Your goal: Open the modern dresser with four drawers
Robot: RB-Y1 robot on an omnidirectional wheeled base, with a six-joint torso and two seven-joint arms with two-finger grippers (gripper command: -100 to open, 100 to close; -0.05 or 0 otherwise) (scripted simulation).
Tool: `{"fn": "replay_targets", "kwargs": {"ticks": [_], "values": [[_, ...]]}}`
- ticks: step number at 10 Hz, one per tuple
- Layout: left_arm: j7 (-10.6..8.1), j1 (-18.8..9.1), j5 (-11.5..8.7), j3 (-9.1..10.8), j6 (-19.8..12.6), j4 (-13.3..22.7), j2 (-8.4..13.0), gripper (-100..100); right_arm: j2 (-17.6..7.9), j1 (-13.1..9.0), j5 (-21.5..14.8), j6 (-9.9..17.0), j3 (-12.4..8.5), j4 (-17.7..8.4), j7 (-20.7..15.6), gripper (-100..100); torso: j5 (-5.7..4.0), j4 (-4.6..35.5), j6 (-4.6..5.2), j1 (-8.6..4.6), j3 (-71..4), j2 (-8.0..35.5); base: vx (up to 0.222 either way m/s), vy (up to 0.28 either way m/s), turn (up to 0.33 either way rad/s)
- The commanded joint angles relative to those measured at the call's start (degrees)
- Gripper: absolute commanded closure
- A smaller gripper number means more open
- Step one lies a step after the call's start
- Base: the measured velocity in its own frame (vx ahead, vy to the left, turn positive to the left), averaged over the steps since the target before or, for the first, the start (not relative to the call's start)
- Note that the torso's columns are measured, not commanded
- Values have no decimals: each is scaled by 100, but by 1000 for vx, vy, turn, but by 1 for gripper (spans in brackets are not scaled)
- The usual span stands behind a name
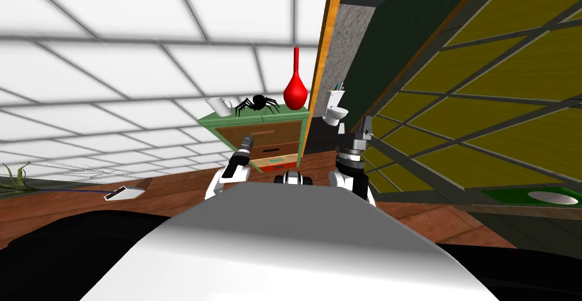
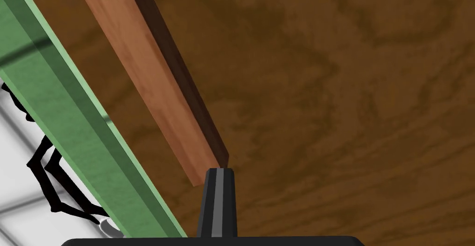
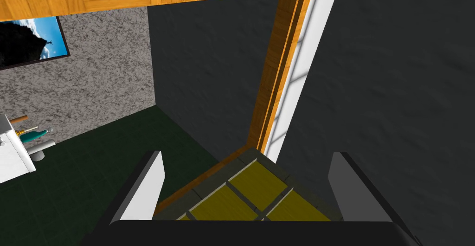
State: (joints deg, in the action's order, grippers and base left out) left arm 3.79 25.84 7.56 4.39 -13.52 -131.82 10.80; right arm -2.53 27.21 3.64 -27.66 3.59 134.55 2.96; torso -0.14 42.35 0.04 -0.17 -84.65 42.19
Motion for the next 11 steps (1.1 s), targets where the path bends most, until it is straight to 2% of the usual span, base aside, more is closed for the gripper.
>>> {"fn": "replay_targets", "kwargs": {"ticks": [1,2,3,4,5,6,7,8,9,10,11], "values": [[26,266,0,-290,220,-173,66,100,0,0,0,0,0,0,0,0,8,-6,-1,4,3,2,80,-16,141],[29,354,-9,-375,278,-221,99,100,0,-1,0,0,0,0,0,0,12,-6,-2,14,9,12,59,-5,133],[36,529,-26,-547,393,-317,165,100,0,-1,0,0,0,0,0,0,15,-4,-4,21,14,19,61,-3,234],[30,472,-23,-451,302,-322,140,100,0,-1,0,0,0,0,0,0,15,-4,-6,23,13,17,29,-5,53],[33,504,-20,-490,310,-395,134,-100,0,-2,0,0,1,-1,0,0,15,-4,0,20,14,20,6,-87,-33],[29,492,-26,-472,311,-363,144,-100,1,-2,0,1,1,-1,0,0,7,-4,-2,-10,15,20,3,-57,3],[19,544,-34,-468,196,-527,151,-100,1,-3,0,0,1,0,0,0,9,-5,-4,9,13,16,93,-3,-24],[23,518,-33,-467,266,-441,150,-100,0,-1,0,0,1,0,0,0,17,-12,-4,32,-4,-14,59,-1,-6],[20,520,-34,-466,252,-453,151,100,0,-2,0,0,0,0,0,0,19,-12,-5,32,-1,-2,8,-2,1],[-48,338,-107,-179,266,-165,283,100,0,-2,0,0,0,0,0,0,16,-5,-4,24,13,18,-139,1,-329],[-48,338,-107,-62,266,-63,283,100,0,-6,0,1,1,-2,0,0,19,-12,23,17,23,33,-190,-17,-351]]}}
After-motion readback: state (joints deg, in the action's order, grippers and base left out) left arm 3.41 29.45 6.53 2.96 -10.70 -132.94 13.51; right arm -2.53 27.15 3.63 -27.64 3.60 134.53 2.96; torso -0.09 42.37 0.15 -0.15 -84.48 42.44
